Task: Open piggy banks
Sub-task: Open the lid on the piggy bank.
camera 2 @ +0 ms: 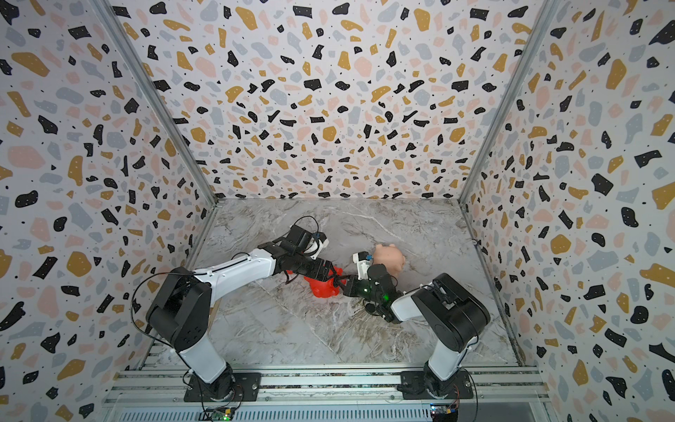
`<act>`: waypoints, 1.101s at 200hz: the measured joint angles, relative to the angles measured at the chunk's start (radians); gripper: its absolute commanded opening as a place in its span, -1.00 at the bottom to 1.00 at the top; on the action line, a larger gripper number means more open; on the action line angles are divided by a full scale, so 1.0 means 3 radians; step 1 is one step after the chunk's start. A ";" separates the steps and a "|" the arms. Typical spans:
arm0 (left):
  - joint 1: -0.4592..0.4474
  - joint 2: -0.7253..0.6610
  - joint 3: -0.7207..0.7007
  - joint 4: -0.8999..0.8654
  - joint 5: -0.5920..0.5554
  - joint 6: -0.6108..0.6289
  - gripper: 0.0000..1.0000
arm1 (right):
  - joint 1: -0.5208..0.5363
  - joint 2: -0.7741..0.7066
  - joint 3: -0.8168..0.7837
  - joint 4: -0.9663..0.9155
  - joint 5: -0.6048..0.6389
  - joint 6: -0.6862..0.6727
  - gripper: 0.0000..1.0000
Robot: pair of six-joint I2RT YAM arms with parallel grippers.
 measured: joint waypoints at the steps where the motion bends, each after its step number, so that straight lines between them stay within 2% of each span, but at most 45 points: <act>1: 0.0000 0.0000 0.0000 0.0000 0.0003 0.0000 0.75 | -0.0001 -0.0009 -0.0003 -0.0009 0.0005 -0.0013 -1.00; 49: -0.0048 0.0000 0.0010 0.0011 0.0067 0.0003 0.74 | -0.0053 -0.0224 -0.0156 -0.0103 0.0017 -0.0224 -1.00; 121: -0.0064 0.0000 0.0017 -0.0031 0.0173 0.0011 0.74 | -0.0142 -0.0165 -0.0224 -0.0047 -0.0020 -0.0684 -1.00; 191: -0.0025 0.0072 0.0114 -0.0151 0.0244 0.0000 0.74 | -0.0134 -0.0145 -0.0056 -0.0292 -0.0081 -0.0566 -1.00; 210: -0.0006 0.0078 0.0134 -0.0184 0.0229 0.0001 0.81 | -0.0158 -0.0098 0.0013 -0.0333 -0.0177 -0.0435 -0.81; 215: -0.0006 0.0079 0.0139 -0.0198 0.0221 0.0006 0.87 | -0.0159 -0.0094 0.0013 -0.0332 -0.0196 -0.0392 -0.76; 217: -0.0008 0.0079 0.0141 -0.0206 0.0220 0.0004 0.98 | -0.0159 -0.0093 0.0013 -0.0332 -0.0198 -0.0387 -0.75; 220: -0.0010 0.0081 0.0145 -0.0223 0.0217 0.0010 0.98 | -0.0159 -0.0093 0.0013 -0.0332 -0.0202 -0.0366 -0.72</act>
